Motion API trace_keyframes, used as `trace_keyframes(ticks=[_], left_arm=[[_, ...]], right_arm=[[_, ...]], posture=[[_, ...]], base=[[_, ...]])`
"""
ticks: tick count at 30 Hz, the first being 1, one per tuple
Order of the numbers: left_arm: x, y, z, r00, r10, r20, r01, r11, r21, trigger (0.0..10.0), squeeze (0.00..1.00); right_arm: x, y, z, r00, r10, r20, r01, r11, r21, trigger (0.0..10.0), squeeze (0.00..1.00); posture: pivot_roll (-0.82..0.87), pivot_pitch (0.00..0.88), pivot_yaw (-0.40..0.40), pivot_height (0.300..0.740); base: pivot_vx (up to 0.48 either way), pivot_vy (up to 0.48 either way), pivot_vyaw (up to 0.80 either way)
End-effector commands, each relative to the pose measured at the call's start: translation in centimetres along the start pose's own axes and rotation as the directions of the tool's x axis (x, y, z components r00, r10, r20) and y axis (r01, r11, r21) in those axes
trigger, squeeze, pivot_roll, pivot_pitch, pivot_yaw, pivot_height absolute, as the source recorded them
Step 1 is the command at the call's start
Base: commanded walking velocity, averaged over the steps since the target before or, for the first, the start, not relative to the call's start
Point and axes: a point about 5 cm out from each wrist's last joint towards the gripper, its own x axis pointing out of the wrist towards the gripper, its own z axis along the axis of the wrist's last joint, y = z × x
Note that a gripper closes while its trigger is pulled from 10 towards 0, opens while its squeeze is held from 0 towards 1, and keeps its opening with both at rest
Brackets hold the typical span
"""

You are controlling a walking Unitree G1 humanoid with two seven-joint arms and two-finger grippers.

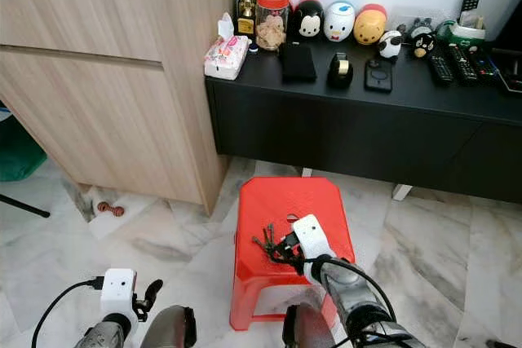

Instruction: Hang keys on a hook

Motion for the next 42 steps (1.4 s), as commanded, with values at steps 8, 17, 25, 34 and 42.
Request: trace_keyframes(ticks=[8,17,25,34,42], left_arm=[[-0.8,-0.1,-1.6,0.998,-0.008,-0.062,0.008,1.0,-0.001,10.0,0.0],[-1.0,-0.2,-1.9,0.998,-0.009,-0.06,0.009,1.0,0.001,10.0,0.0],[-1.4,-0.3,-2.3,0.998,-0.011,-0.066,0.011,1.0,0.002,10.0,0.0],[-1.8,-0.6,-2.8,0.998,-0.016,-0.068,0.016,1.0,0.0,10.0,0.0],[-2.1,-0.7,-3.2,0.997,-0.02,-0.071,0.021,1.0,0.005,10.0,0.0]], right_arm=[[-0.6,-0.1,-2.0,0.997,0.004,-0.079,-0.008,0.999,-0.046,10.0,0.0],[-0.7,0.0,-2.5,0.995,-0.024,-0.098,0.014,0.995,-0.097,10.0,0.0],[-0.5,0.0,-1.8,0.994,-0.015,-0.104,-0.012,0.968,-0.25,10.0,0.0],[-0.2,0.1,-0.9,0.996,-0.009,-0.087,-0.02,0.947,-0.32,10.0,0.0],[0.1,0.3,-0.6,0.996,-0.006,-0.094,-0.026,0.942,-0.336,10.0,0.0]], posture=[[0.16,0.151,-0.044,0.616],[0.17,0.183,-0.044,0.616],[0.17,0.2,-0.049,0.616],[0.18,0.22,-0.055,0.616],[0.18,0.236,-0.06,0.616]], base=[[0.0,0.0,0.0],[0.0,0.0,0.0],[0.0,0.0,0.0],[0.0,0.0,0.0],[0.0,0.0,0.0]])
